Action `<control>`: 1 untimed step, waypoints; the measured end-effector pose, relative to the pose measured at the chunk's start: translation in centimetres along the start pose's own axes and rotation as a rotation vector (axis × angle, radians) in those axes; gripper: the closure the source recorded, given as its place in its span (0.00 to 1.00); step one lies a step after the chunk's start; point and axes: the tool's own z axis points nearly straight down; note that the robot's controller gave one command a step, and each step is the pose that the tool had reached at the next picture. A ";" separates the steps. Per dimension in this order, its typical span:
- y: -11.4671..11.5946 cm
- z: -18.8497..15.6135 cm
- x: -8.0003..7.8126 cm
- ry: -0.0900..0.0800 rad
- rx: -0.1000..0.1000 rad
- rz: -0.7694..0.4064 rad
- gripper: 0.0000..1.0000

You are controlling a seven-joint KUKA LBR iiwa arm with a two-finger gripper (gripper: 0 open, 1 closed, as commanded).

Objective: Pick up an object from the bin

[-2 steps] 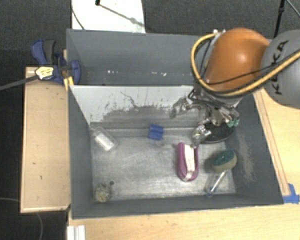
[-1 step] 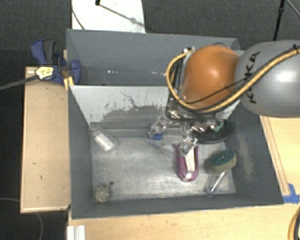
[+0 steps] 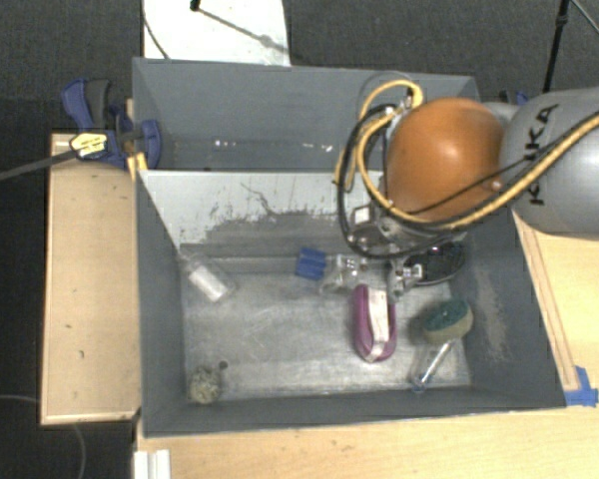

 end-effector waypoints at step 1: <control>1.1 4.0 2.5 0.000 -0.002 -0.236 0.00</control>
Offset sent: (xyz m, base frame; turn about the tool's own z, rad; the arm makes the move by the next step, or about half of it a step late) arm -0.0161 -0.0224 -0.0410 -0.2393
